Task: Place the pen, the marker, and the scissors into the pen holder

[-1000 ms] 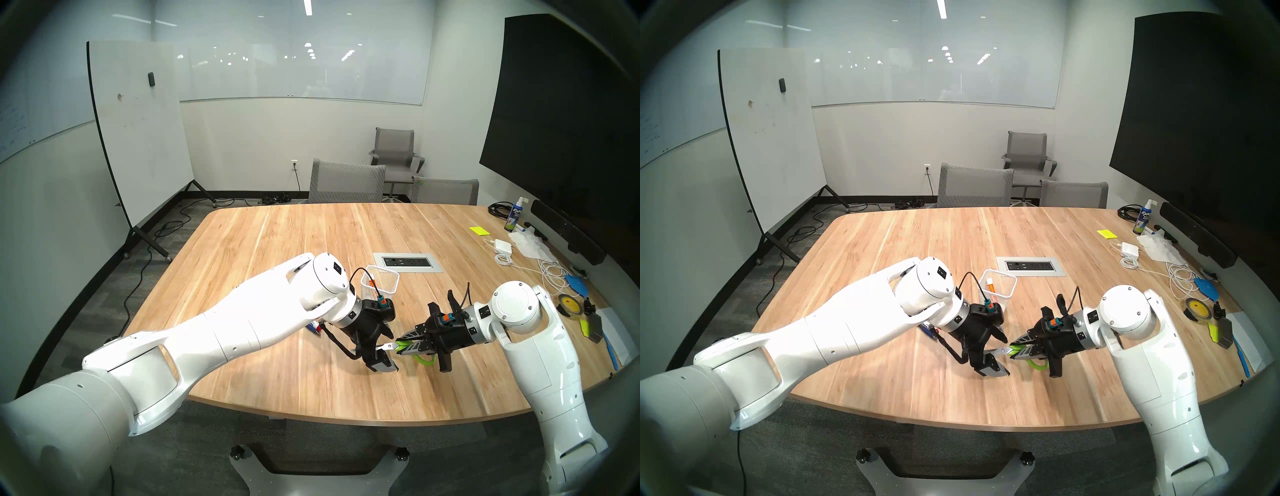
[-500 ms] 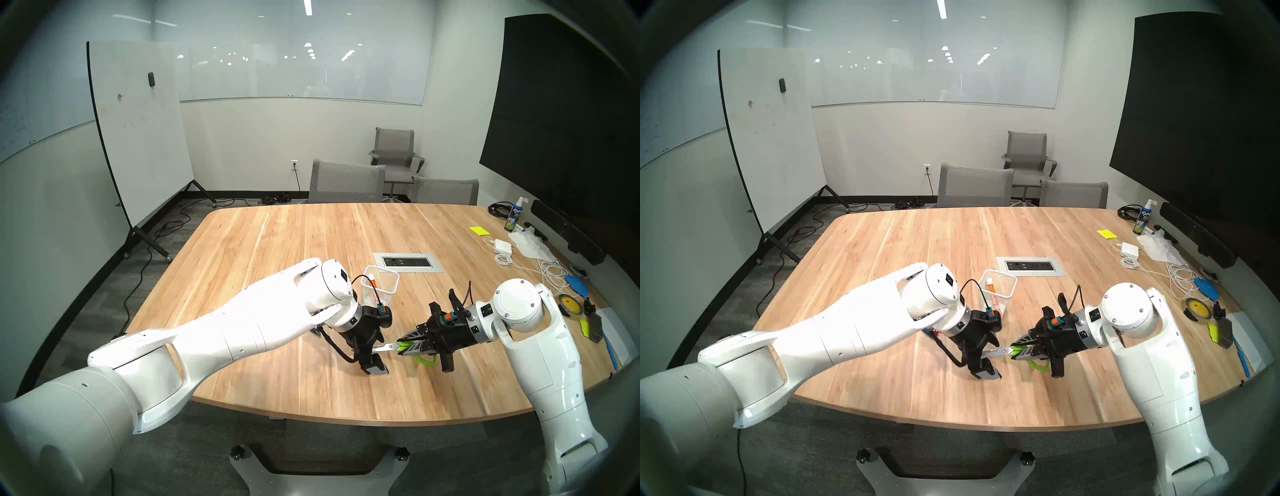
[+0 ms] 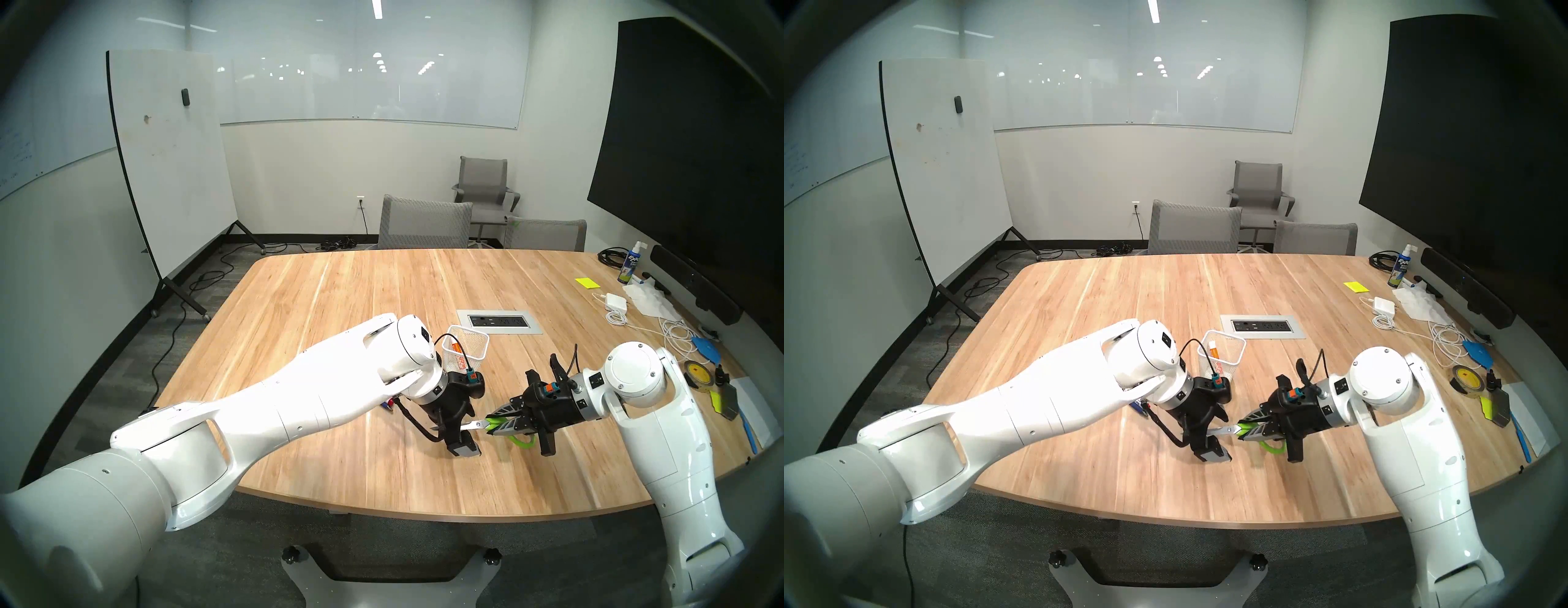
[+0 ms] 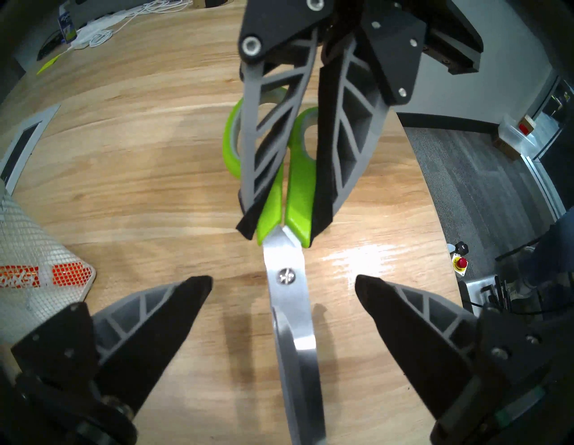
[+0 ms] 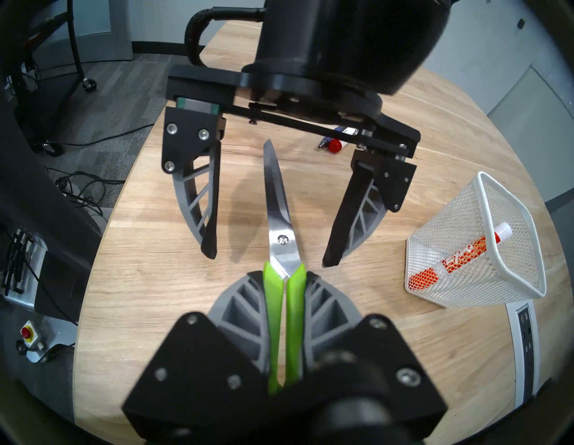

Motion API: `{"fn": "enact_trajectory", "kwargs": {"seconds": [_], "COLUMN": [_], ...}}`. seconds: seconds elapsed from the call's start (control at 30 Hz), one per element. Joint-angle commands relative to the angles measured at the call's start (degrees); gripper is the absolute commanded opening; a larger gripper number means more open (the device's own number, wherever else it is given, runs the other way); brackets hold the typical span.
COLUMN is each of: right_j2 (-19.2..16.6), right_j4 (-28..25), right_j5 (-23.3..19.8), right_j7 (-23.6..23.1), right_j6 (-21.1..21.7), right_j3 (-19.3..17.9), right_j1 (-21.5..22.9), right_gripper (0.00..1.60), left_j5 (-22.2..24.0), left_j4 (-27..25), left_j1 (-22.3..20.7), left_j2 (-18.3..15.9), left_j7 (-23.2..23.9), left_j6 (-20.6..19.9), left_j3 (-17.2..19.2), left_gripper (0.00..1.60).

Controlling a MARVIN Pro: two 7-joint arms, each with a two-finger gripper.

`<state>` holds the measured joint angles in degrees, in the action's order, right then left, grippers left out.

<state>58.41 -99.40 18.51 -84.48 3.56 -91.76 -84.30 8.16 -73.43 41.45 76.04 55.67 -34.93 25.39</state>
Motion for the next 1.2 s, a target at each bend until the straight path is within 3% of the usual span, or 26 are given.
{"fn": "enact_trajectory", "kwargs": {"seconds": [0.0, 0.13, 0.17, 0.2, 0.23, 0.77, 0.8, 0.83, 0.87, 1.07, 1.1, 1.13, 1.17], "right_j2": [0.15, 0.25, 0.24, 0.25, 0.24, 0.4, 0.34, 0.34, 0.35, 0.5, 0.49, 0.49, 0.48], "right_j4": [-0.8, -0.58, -0.55, -0.53, -0.5, -0.56, -0.52, -0.52, -0.54, -0.49, -0.45, -0.39, -0.34], "right_j5": [0.07, 0.29, 0.32, 0.34, 0.37, 0.52, 0.49, 0.49, 0.5, 0.52, 0.52, 0.5, 0.49], "right_j7": [0.34, 0.54, 0.55, 0.55, 0.54, 0.48, 0.29, 0.29, 0.32, 0.48, 0.47, 0.44, 0.42], "right_j6": [-0.1, -0.26, -0.3, -0.32, -0.35, -0.36, -0.27, -0.27, -0.3, 0.34, 0.36, 0.45, 0.49], "right_j3": [-0.07, 0.03, 0.06, 0.07, 0.08, 0.04, 0.08, 0.08, 0.04, -0.23, -0.22, -0.22, -0.21], "right_j1": [0.04, 0.11, 0.13, 0.15, 0.16, 0.11, 0.2, 0.2, 0.16, -0.03, 0.0, 0.05, 0.09], "right_gripper": [0.0, 0.0, 0.0, 0.0, 0.0, 0.0, 0.0, 0.0, 0.0, 0.01, 0.49, 0.63, 1.12], "left_j5": [0.25, 0.29, 0.28, 0.29, 0.31, 0.29, 0.27, 0.27, 0.24, -0.03, -0.05, -0.08, -0.09], "left_j4": [-0.87, -1.44, -1.49, -1.56, -1.64, -1.98, -2.03, -2.03, -2.08, -2.49, -2.53, -2.57, -2.59], "left_j1": [-1.08, -1.21, -1.23, -1.25, -1.27, -1.42, -1.44, -1.44, -1.44, -1.25, -1.23, -1.21, -1.2], "left_j2": [1.04, 0.9, 0.88, 0.85, 0.79, 0.39, 0.38, 0.38, 0.38, 0.33, 0.32, 0.31, 0.3], "left_j7": [0.21, 0.3, 0.32, 0.33, 0.34, 0.6, 0.63, 0.63, 0.62, 0.05, 0.0, -0.07, -0.11], "left_j6": [0.22, -0.2, -0.22, -0.25, -0.25, -0.11, -0.08, -0.08, -0.08, -0.34, -0.36, -0.36, -0.35], "left_j3": [0.57, 0.61, 0.6, 0.59, 0.59, 0.57, 0.59, 0.59, 0.59, 0.62, 0.62, 0.61, 0.6], "left_gripper": [1.6, 1.59, 1.52, 1.32, 0.8, 0.65, 0.31, 0.31, 0.0, 0.0, 0.0, 0.0, 0.0]}}
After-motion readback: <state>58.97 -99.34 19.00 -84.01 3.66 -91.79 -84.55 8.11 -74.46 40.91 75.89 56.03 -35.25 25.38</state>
